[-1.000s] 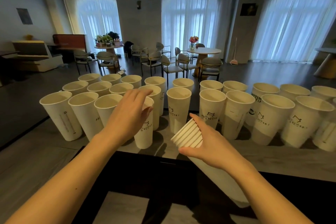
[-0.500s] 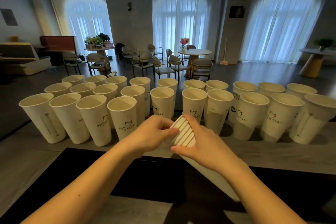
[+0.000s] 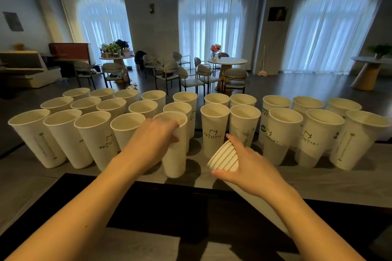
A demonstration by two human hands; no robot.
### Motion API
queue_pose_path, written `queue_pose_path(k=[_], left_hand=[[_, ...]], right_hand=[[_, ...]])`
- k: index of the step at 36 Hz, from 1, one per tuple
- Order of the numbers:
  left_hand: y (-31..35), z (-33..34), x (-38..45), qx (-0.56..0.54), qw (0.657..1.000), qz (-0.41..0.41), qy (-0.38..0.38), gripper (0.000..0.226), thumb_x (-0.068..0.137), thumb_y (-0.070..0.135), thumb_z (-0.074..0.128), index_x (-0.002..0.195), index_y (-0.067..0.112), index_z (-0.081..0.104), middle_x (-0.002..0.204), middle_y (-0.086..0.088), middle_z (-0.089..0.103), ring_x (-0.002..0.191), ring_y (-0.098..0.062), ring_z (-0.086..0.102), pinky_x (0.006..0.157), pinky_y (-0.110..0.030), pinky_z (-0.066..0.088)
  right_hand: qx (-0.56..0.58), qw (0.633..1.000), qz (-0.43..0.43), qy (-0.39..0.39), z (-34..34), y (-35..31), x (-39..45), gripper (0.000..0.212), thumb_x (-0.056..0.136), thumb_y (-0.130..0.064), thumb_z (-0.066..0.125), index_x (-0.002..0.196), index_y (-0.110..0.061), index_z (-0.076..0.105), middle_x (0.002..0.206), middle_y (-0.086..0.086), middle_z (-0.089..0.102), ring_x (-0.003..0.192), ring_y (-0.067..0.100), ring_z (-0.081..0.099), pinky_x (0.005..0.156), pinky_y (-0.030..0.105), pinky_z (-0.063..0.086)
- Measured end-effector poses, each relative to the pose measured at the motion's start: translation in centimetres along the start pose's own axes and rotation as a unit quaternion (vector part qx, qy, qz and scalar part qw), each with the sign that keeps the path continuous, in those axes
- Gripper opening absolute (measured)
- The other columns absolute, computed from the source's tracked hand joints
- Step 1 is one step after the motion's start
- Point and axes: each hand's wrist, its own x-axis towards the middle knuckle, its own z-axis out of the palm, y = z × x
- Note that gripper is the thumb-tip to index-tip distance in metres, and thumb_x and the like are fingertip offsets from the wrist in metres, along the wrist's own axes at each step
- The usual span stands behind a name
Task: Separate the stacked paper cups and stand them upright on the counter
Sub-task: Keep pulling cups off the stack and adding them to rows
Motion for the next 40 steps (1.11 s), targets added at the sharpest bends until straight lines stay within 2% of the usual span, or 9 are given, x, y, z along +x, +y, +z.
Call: queue_pose_path(k=[3,11,16,19,22,25,29,34,40], left_hand=[[0.1,1.3,0.3,0.050,0.997,-0.025,-0.054,0.022,0.093,0.025,0.061,0.114,0.021,0.062,0.114,-0.003,0.066,0.104,-0.019,0.064,0.084,-0.031,0.053],[0.2,1.6,0.5,0.027,0.997,-0.052,-0.049,0.041,0.090,0.028,0.065,0.129,0.022,0.054,0.125,-0.003,0.064,0.114,-0.020,0.060,0.089,-0.030,0.050],[2.5,0.7,0.1,-0.113,0.988,-0.031,0.102,0.044,0.088,0.037,0.064,0.129,0.023,0.052,0.118,0.007,0.061,0.110,-0.009,0.054,0.091,-0.026,0.046],[6.6,0.5,0.3,-0.347,0.935,-0.072,-0.030,0.033,0.095,0.038,0.053,0.125,0.025,0.056,0.113,0.013,0.064,0.103,0.000,0.059,0.093,-0.026,0.050],[8.7,1.2,0.8,-0.401,0.901,-0.062,-0.154,0.034,0.101,0.041,0.041,0.119,0.022,0.063,0.109,0.005,0.069,0.102,-0.009,0.063,0.096,-0.039,0.049],[9.7,1.3,1.1,-0.428,0.880,-0.074,-0.191,0.032,0.102,0.035,0.042,0.104,0.020,0.069,0.099,-0.002,0.072,0.092,-0.015,0.065,0.086,-0.036,0.051],[10.3,1.4,1.3,-0.464,0.862,-0.098,-0.179,0.026,0.100,0.029,0.050,0.097,0.020,0.074,0.075,0.010,0.072,0.064,0.002,0.063,0.063,-0.017,0.046],[10.9,1.3,1.2,-0.478,0.856,-0.108,-0.164,0.022,0.099,0.024,0.053,0.096,0.014,0.072,0.050,0.016,0.062,0.041,0.003,0.054,0.040,-0.007,0.036],[10.3,0.8,2.0,-0.439,0.886,-0.122,-0.088,0.011,0.084,0.028,0.073,0.092,0.021,0.076,0.083,0.003,0.075,0.073,-0.007,0.067,0.068,-0.026,0.053]], right_hand=[[0.010,1.000,-0.002,-0.006,0.0,0.2,-0.1,0.109,0.070,-0.079,0.065,0.151,-0.050,-0.002,0.149,-0.003,0.039,0.130,0.021,0.045,0.102,0.042,0.044],[0.045,0.999,0.014,-0.001,-0.2,0.8,-0.6,0.115,0.069,-0.078,0.067,0.153,-0.040,-0.001,0.152,-0.002,0.037,0.130,0.021,0.045,0.103,0.041,0.044],[0.056,0.998,-0.003,0.021,-0.9,0.4,-1.3,0.102,0.067,-0.077,0.070,0.145,-0.038,0.018,0.133,-0.008,0.047,0.113,0.012,0.048,0.094,0.036,0.048],[0.063,0.997,-0.025,0.046,-1.2,0.2,-1.6,0.096,0.065,-0.076,0.072,0.141,-0.044,0.023,0.123,-0.013,0.050,0.107,0.010,0.051,0.090,0.036,0.051],[0.082,0.995,-0.033,0.055,-1.5,0.1,-1.7,0.094,0.066,-0.072,0.074,0.142,-0.047,0.025,0.114,-0.020,0.054,0.103,0.006,0.055,0.087,0.034,0.054],[0.086,0.994,-0.025,0.065,-1.5,0.3,-1.9,0.096,0.062,-0.077,0.071,0.141,-0.050,0.024,0.119,-0.017,0.057,0.105,0.008,0.057,0.087,0.038,0.055],[0.073,0.994,-0.021,0.076,-1.3,0.7,-2.1,0.099,0.059,-0.085,0.066,0.142,-0.051,0.023,0.124,-0.015,0.056,0.108,0.011,0.057,0.087,0.042,0.055],[0.063,0.994,-0.026,0.083,-1.7,0.9,-2.7,0.098,0.063,-0.083,0.065,0.144,-0.052,0.018,0.126,-0.015,0.055,0.109,0.011,0.056,0.088,0.044,0.054],[0.053,0.995,-0.005,0.087,-2.2,1.8,-3.6,0.101,0.064,-0.083,0.064,0.147,-0.051,0.016,0.130,-0.012,0.054,0.112,0.015,0.055,0.089,0.044,0.053]])
